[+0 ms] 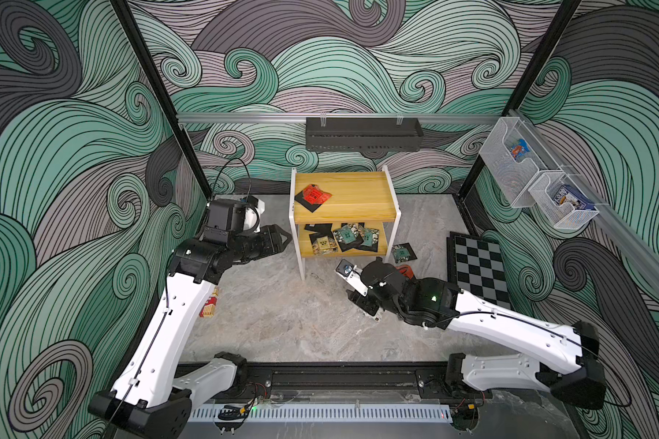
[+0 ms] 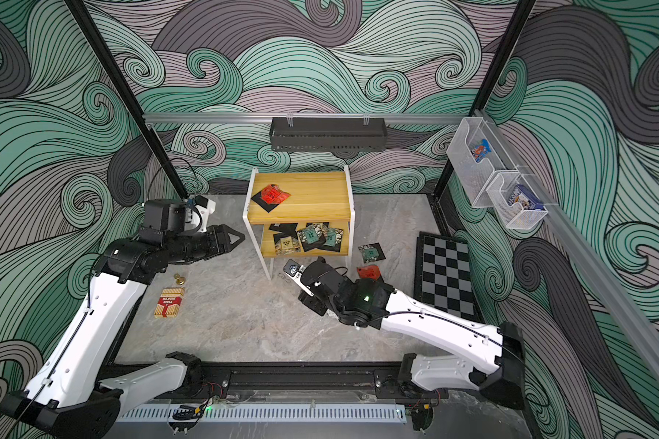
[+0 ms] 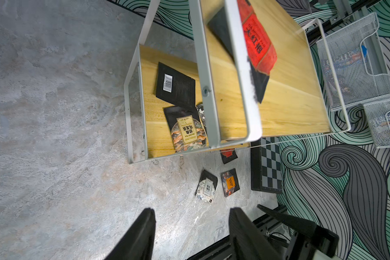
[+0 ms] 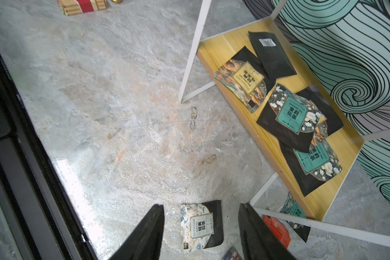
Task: Remove the tea bags from the shelf
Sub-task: Place the tea bag at the center of the board, then pick up the tea bag from the shelf.
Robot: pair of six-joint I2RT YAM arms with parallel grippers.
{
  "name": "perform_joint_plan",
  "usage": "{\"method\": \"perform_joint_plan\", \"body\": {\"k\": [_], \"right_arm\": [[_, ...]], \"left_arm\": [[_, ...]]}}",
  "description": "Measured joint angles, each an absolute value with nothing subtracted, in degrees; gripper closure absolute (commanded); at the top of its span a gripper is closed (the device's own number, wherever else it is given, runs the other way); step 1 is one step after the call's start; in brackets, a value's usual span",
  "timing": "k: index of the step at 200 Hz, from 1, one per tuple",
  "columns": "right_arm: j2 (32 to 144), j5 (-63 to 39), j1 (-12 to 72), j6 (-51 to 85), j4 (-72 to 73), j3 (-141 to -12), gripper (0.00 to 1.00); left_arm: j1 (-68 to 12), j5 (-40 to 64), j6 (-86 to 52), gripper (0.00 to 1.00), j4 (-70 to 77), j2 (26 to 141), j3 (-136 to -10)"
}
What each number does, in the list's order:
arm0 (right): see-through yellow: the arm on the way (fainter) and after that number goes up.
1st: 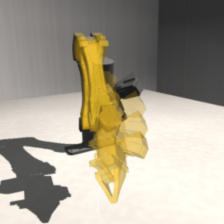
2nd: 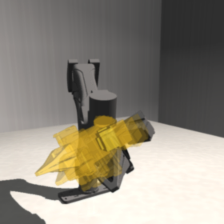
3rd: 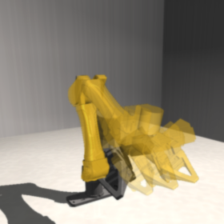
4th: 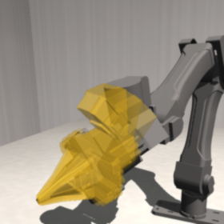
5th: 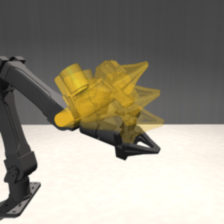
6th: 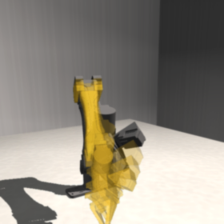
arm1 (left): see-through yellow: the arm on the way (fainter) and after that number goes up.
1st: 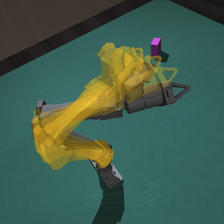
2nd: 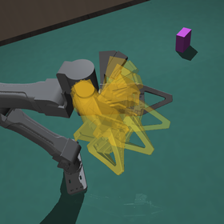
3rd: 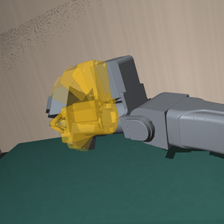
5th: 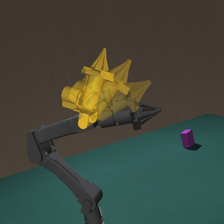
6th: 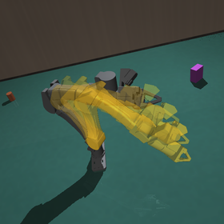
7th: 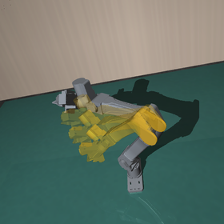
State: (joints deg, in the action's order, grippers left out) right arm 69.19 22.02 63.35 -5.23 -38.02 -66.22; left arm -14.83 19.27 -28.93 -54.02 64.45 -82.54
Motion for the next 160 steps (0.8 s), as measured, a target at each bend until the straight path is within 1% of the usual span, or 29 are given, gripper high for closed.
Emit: {"method": "perform_joint_plan", "body": {"k": [24, 44, 82, 103, 143, 160], "right_arm": [[68.9, 19.1, 62.3, -5.1, -38.8, -69.0, 0.36], [68.0, 16.1, 59.7, -3.7, -39.8, -70.6, 0.34], [65.6, 12.4, 56.2, -1.3, -41.0, -71.6, 0.27], [64.2, 11.1, 55.2, -0.4, -41.7, -71.2, 0.26], [61.7, 9.7, 52.6, 1.7, -42.3, -69.7, 0.25], [60.8, 9.2, 51.7, 2.3, -42.3, -69.1, 0.25]], "left_arm": [[-14.8, 18.3, -28.7, 0.41, -55.0, 66.2, -86.7], [-14.9, 17.9, -28.2, 0.38, -55.6, 68.2, -91.1], [-16.9, 16.1, -25.4, 0.30, -57.7, 74.2, -102.1], [-18.8, 15.0, -23.1, 0.26, -58.8, 78.7, -109.7], [-22.0, 13.2, -19.0, 0.25, -60.4, 86.0, -119.3], [-23.2, 11.9, -17.0, 0.22, -60.9, 89.3, -122.3]]}}
